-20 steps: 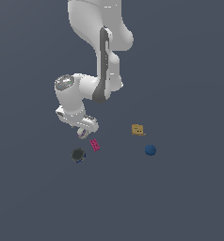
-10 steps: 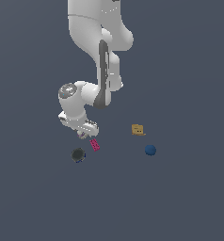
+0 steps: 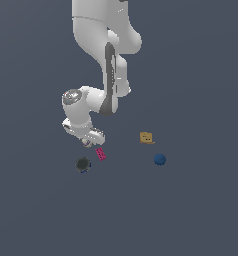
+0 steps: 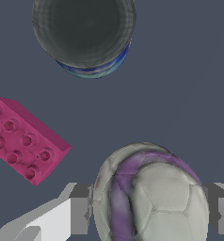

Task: Pick up a designated object from a clutter of objects.

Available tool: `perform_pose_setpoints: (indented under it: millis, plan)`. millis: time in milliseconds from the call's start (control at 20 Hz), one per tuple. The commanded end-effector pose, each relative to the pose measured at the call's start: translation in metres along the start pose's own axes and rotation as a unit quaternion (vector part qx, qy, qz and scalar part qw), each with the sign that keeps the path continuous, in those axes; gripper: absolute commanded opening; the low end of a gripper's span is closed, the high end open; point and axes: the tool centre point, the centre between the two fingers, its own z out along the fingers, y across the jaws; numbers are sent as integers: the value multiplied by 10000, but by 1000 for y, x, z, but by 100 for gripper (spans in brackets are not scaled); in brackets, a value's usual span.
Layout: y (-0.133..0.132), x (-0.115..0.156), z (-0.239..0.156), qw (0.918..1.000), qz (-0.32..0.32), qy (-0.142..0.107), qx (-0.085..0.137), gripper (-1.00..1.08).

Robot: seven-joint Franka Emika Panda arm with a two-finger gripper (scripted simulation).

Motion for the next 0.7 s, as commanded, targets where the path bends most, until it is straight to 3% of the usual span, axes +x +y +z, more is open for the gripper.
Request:
perform_pose_setpoints:
  millis: [0,650]
  plan:
    - [0,0,1,10000,-1,-5,-2,-100]
    - [-19,-11,-29,10000,1,0,3,-100]
